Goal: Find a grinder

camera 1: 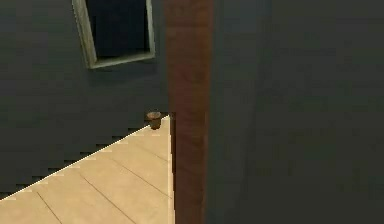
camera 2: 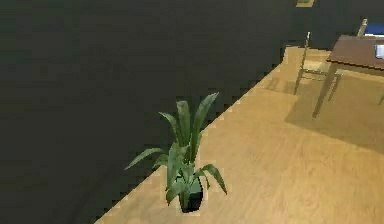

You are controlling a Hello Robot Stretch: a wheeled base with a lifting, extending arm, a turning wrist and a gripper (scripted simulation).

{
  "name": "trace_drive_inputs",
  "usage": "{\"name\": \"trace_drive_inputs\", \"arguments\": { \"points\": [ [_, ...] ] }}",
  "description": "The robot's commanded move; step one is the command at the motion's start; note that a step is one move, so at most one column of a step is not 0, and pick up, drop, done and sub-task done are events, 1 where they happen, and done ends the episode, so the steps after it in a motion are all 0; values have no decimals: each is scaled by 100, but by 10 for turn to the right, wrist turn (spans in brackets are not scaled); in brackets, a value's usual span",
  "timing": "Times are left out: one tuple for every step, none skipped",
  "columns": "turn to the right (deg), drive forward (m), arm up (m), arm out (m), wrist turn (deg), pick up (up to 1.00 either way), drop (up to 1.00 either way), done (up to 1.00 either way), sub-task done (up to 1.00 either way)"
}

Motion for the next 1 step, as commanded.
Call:
{"name": "trace_drive_inputs", "arguments": {
  "points": [
    [-300,0,0,0,0,0,0,0,0]
  ]
}}
